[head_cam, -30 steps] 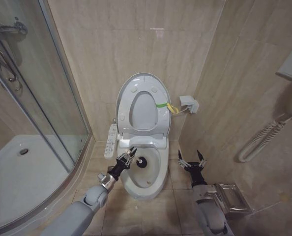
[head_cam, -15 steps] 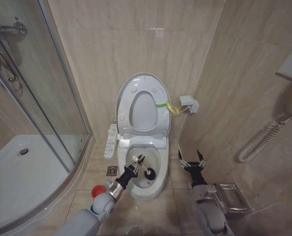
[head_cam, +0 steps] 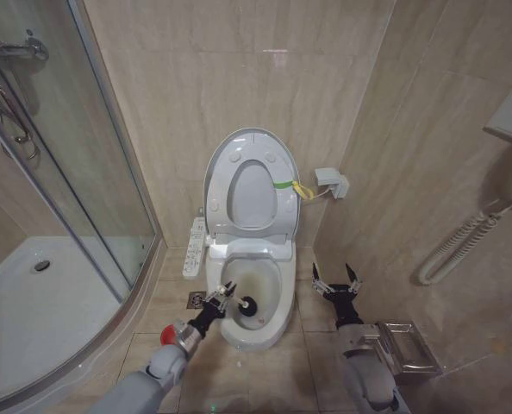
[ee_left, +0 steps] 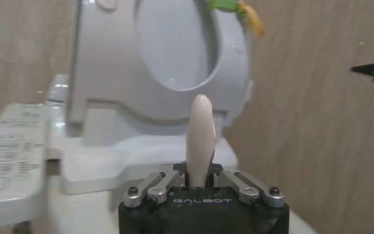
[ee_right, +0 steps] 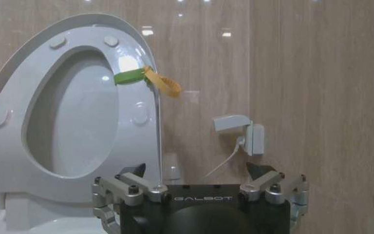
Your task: Open the toilet lid, clean the toilet bowl with a toilet brush, close the toilet lid, and flush.
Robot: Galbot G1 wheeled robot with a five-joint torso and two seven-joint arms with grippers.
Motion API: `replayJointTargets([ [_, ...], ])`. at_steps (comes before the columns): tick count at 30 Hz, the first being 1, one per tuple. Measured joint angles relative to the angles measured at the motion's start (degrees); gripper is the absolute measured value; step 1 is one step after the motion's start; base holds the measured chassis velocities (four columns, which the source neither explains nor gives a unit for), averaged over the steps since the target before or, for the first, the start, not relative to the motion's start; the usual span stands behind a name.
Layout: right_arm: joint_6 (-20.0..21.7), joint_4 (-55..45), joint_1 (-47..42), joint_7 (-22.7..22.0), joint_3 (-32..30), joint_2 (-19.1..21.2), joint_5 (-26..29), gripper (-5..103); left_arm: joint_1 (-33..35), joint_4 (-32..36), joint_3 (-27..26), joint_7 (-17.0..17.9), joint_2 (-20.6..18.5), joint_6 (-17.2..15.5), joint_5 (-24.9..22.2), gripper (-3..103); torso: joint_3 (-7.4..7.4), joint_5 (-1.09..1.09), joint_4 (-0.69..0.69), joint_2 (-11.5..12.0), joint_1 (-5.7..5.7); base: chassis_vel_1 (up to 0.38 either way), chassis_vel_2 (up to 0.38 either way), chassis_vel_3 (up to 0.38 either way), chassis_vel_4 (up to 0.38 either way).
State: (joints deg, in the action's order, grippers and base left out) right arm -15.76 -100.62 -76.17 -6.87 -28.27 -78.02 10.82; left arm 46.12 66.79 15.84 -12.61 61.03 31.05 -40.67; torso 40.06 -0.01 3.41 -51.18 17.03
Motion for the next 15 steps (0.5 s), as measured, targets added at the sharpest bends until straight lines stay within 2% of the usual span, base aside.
replayJointTargets([
  [5, 0.0, 0.0, 0.0, 0.0, 0.0, 0.0, 0.0, 100, -0.7, -0.53, -1.51, -0.39, 0.05, 0.93, -0.12, 19, 0.0, 0.0, 0.0, 0.0, 0.0, 0.0, 0.0, 0.0, 0.0],
  [12, 0.0, 0.0, 0.0, 0.0, 0.0, 0.0, 0.0, 100, 1.42, 8.83, -0.26, 0.53, -1.66, 0.3, -0.23, 19, 0.0, 0.01, 0.01, 0.0, 0.0, 0.0, 0.0, 0.0, 0.0],
  [15, 0.0, 0.0, 0.0, 0.0, 0.0, 0.0, 0.0, 100, 2.33, 10.65, 0.82, 1.05, -1.94, -0.26, -0.18, 19, 0.0, 0.01, 0.0, 0.0, 0.0, 0.0, 0.0, 0.0, 0.0],
])
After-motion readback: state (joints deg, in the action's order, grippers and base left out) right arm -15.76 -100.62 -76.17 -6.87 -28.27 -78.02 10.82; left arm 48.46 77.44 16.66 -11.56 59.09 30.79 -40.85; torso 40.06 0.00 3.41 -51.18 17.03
